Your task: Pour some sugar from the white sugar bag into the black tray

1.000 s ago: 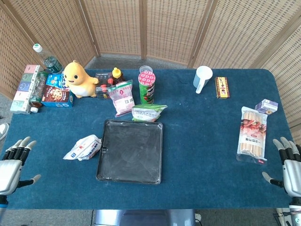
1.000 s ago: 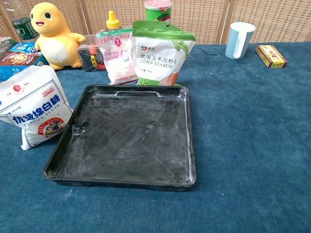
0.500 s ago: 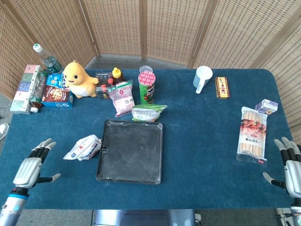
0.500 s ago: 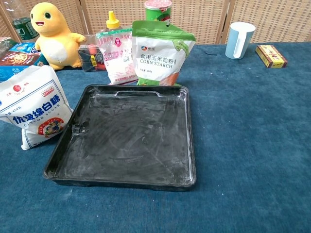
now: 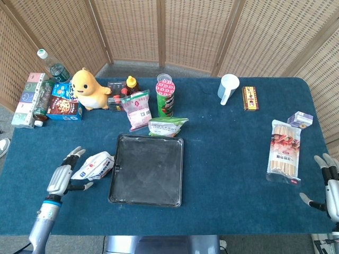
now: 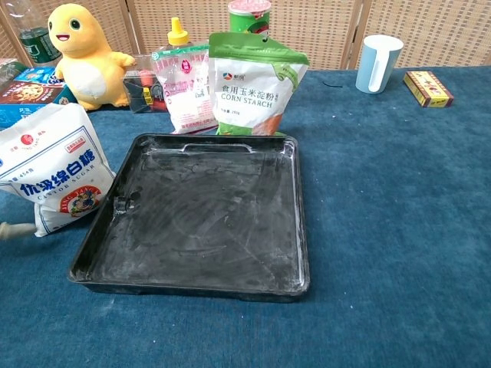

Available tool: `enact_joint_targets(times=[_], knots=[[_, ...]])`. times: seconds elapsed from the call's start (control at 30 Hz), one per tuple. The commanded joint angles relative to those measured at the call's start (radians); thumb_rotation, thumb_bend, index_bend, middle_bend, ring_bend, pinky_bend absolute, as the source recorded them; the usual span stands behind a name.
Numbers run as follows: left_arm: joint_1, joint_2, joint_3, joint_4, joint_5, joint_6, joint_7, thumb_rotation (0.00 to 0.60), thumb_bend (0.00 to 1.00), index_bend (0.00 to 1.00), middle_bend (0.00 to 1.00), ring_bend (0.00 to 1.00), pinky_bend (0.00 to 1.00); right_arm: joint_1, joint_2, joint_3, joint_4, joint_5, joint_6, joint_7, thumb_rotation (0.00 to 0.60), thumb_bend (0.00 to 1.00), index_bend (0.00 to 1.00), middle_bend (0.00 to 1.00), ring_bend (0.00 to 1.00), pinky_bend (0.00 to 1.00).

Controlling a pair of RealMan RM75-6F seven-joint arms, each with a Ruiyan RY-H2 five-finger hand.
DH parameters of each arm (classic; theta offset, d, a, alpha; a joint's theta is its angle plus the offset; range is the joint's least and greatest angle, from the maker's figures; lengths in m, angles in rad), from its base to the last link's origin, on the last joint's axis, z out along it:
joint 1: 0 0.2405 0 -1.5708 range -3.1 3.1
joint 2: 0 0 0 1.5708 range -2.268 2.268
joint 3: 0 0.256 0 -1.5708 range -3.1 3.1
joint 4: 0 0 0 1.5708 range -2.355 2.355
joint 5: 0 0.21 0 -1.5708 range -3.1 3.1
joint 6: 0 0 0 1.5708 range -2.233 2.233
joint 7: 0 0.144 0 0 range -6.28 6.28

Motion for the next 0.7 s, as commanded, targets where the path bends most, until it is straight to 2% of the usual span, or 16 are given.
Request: enact_joint_targets(times=[0.03, 0.2, 0.27, 0.3, 0.37, 0.47, 0.57, 0.7], knots=[[-0.022, -0.022, -0.008, 0.015, -0.004, -0.020, 0.016, 0.600, 0.07, 0.08, 0.00, 0.00, 0.08, 0.001, 0.002, 0.002, 0.003, 0.005, -0.005, 0.005, 0.600, 0.12, 0.10, 0.03, 0.03, 0.02], [-0.055, -0.051, -0.022, 0.034, -0.026, -0.061, 0.025, 0.600, 0.11, 0.11, 0.00, 0.00, 0.08, 0.002, 0.005, 0.002, 0.004, 0.006, -0.009, 0.018, 0.600, 0.12, 0.10, 0.03, 0.03, 0.02], [-0.064, -0.061, -0.026, 0.040, -0.031, -0.068, 0.040, 0.600, 0.19, 0.19, 0.02, 0.01, 0.09, 0.001, 0.006, 0.002, 0.003, 0.001, -0.006, 0.019, 0.600, 0.12, 0.10, 0.03, 0.03, 0.02], [-0.068, -0.067, -0.029, 0.042, -0.038, -0.072, 0.049, 0.600, 0.22, 0.22, 0.04, 0.04, 0.10, 0.000, 0.007, 0.002, 0.003, 0.000, -0.004, 0.022, 0.600, 0.12, 0.10, 0.03, 0.03, 0.02], [-0.072, -0.079, -0.037, 0.046, -0.055, -0.074, 0.071, 0.600, 0.30, 0.35, 0.17, 0.15, 0.19, -0.002, 0.008, 0.002, 0.003, 0.001, -0.003, 0.026, 0.600, 0.12, 0.10, 0.03, 0.03, 0.02], [-0.074, -0.102, -0.052, 0.057, -0.078, -0.062, 0.110, 0.600, 0.33, 0.47, 0.29, 0.27, 0.31, -0.003, 0.011, 0.004, 0.004, 0.004, -0.002, 0.033, 0.600, 0.12, 0.10, 0.03, 0.03, 0.02], [-0.077, -0.124, -0.061, 0.072, -0.092, -0.053, 0.140, 0.600, 0.34, 0.54, 0.36, 0.33, 0.38, -0.005, 0.013, 0.005, 0.005, 0.006, -0.001, 0.040, 0.600, 0.12, 0.10, 0.03, 0.03, 0.02], [-0.078, -0.138, -0.060, 0.085, -0.091, -0.039, 0.147, 0.600, 0.34, 0.59, 0.41, 0.38, 0.41, -0.004, 0.013, 0.005, 0.007, 0.008, -0.005, 0.043, 0.600, 0.12, 0.10, 0.03, 0.03, 0.02]])
